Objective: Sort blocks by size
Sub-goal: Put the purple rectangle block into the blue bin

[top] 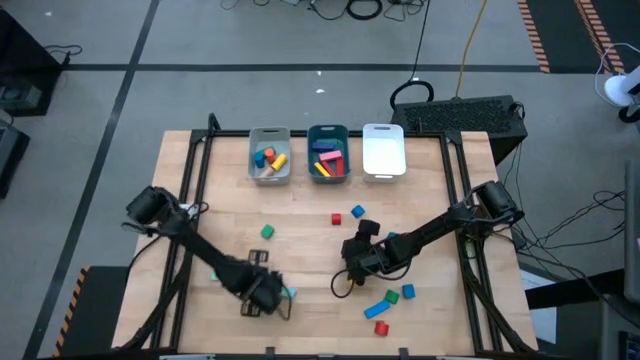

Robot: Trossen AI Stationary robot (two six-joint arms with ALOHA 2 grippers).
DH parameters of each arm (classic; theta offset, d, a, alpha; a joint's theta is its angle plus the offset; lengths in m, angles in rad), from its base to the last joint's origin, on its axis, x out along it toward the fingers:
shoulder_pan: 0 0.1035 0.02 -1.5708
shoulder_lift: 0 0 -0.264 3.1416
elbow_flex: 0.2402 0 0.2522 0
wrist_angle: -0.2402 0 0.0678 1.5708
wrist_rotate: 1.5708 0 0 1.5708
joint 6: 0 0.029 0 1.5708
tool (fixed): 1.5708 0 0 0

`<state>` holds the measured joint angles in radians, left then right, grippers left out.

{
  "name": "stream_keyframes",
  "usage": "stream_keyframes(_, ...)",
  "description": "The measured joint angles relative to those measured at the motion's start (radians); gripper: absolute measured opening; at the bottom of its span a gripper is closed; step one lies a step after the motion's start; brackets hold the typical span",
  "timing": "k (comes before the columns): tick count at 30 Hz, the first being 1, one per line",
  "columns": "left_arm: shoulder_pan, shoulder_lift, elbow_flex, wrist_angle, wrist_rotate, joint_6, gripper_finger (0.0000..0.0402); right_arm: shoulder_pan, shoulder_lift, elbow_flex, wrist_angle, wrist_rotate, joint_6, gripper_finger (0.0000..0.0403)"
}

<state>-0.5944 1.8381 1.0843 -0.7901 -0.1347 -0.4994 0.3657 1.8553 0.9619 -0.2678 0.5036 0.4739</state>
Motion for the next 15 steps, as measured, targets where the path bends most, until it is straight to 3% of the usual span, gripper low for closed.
stream_keyframes(7,0.171,-0.047,-0.005,0.093,-0.158,0.238,0.0111,0.034,-0.086,-0.004,-0.096,0.023,0.038,0.0201)
stream_keyframes(15,0.392,-0.134,-0.002,0.256,-0.16,0.525,0.011,0.091,-0.159,-0.003,-0.262,0.05,0.117,0.0201)
